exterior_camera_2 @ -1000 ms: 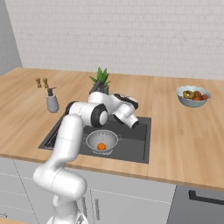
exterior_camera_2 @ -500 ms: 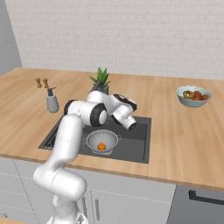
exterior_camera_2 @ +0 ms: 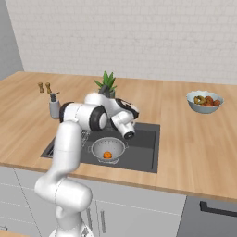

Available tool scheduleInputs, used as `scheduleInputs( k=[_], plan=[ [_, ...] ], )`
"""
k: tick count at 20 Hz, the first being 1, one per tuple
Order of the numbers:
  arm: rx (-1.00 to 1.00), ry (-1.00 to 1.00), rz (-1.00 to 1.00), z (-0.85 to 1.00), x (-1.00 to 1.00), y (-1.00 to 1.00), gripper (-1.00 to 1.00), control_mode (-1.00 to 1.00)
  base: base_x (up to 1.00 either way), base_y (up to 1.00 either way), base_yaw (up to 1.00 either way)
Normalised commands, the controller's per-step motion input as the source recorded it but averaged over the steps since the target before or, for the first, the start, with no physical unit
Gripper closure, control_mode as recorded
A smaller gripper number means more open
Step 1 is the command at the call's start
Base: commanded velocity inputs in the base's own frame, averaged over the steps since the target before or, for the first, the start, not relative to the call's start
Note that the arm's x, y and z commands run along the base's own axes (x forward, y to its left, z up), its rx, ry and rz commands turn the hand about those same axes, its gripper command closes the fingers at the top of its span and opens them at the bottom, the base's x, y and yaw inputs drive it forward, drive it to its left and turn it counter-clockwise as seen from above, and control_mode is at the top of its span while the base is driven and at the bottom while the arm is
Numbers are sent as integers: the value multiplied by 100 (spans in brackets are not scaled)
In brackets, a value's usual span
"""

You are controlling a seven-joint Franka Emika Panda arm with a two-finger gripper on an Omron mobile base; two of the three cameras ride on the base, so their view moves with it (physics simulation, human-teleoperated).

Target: Put the colander in the sink, put the tangerine in the colander, and turn on the sink faucet and pour water over the colander.

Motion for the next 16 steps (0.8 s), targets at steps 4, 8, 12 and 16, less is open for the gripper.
scheduleInputs(
  k=[4,8,12,16],
  plan=[
    [13,29,-16,20,4,-100,100,-100,0,0,0],
    [11,18,-12,2,1,-97,100,-100,0,0,0],
    [8,1,-1,1,-8,-64,100,-100,0,0,0],
    [7,-5,0,13,-46,-52,100,-100,0,0,0]
  ],
)
